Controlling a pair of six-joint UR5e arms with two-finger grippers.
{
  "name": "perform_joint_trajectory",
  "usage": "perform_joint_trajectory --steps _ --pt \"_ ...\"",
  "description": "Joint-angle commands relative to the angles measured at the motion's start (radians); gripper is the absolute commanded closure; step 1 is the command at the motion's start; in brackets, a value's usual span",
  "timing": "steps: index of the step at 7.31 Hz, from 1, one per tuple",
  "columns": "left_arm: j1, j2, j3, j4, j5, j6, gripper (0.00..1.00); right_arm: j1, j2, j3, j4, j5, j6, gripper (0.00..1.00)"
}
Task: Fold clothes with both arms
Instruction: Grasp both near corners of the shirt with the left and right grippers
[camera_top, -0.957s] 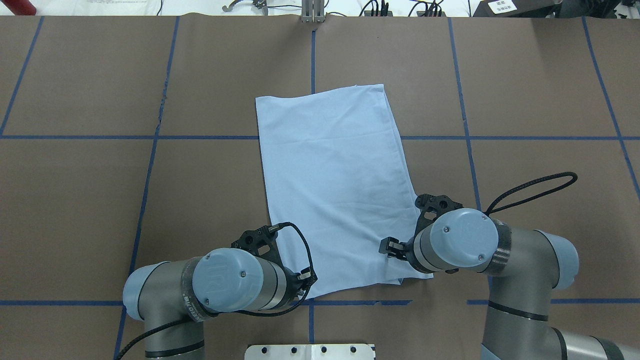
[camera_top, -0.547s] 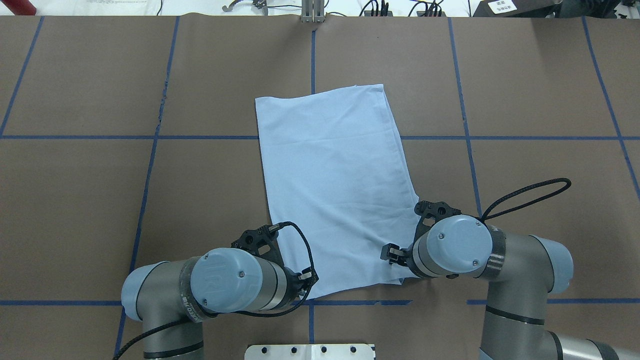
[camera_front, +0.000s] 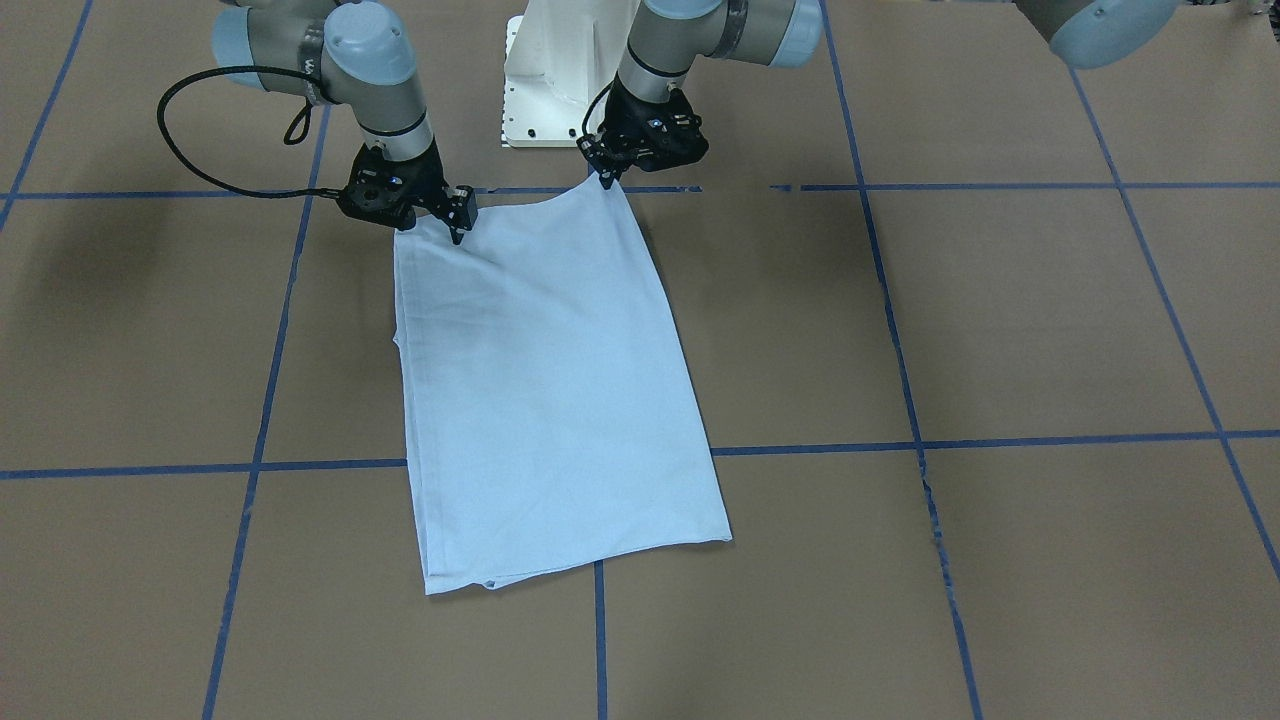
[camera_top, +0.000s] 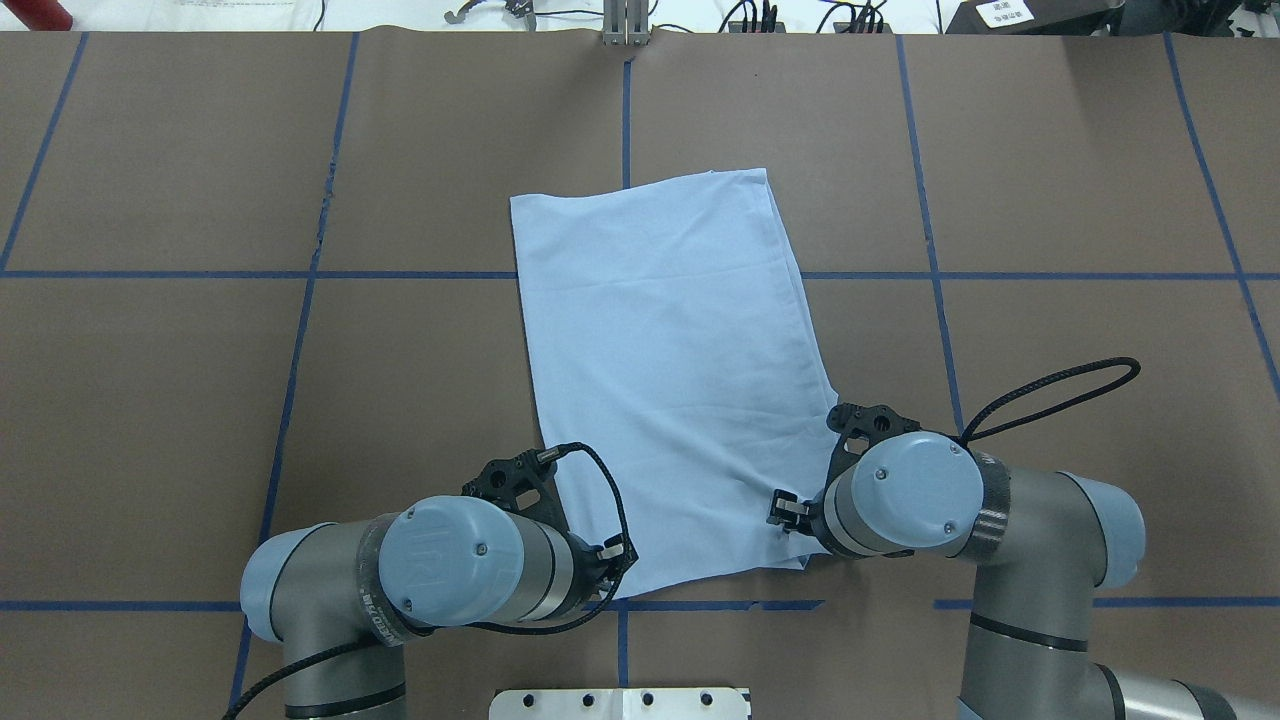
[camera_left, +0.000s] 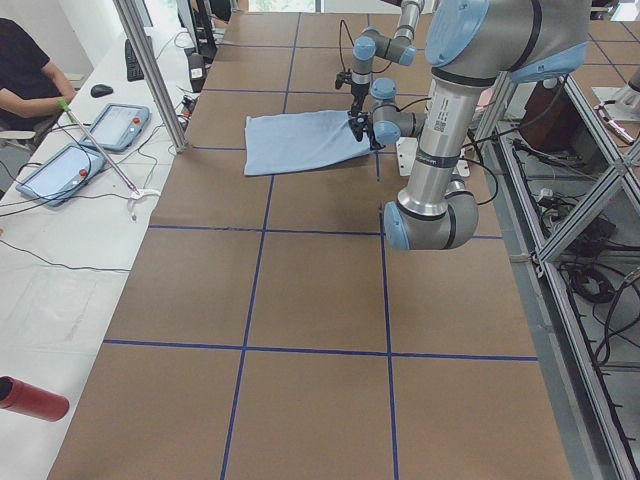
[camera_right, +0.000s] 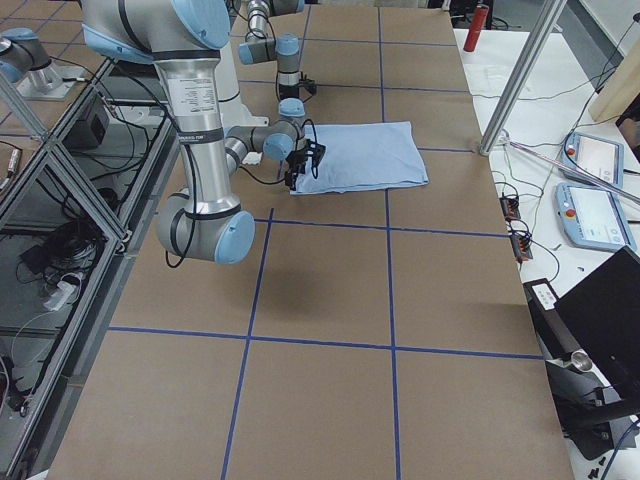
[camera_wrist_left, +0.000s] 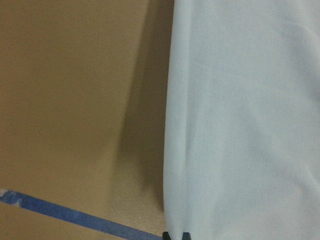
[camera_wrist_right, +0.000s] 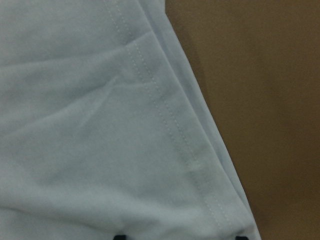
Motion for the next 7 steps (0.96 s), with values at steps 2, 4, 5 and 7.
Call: perform_joint_trajectory --steps 2,4,5,7 --pt "0.002 0.000 0.000 0.000 0.000 0.000 1.00 0.001 0.004 0.001 -0.002 0.007 -0.001 0.96" --pt "0.002 0.000 0.000 0.000 0.002 0.000 1.00 0.001 0.002 0.004 -0.003 0.009 -0.001 1.00" --pt "0.002 0.000 0.000 0.000 0.000 0.000 1.00 0.001 0.004 0.004 -0.003 0.006 0.000 1.00" --pt "0.000 0.009 -0.023 0.003 0.002 0.000 1.00 0.003 0.007 0.042 -0.009 -0.002 0.019 1.00"
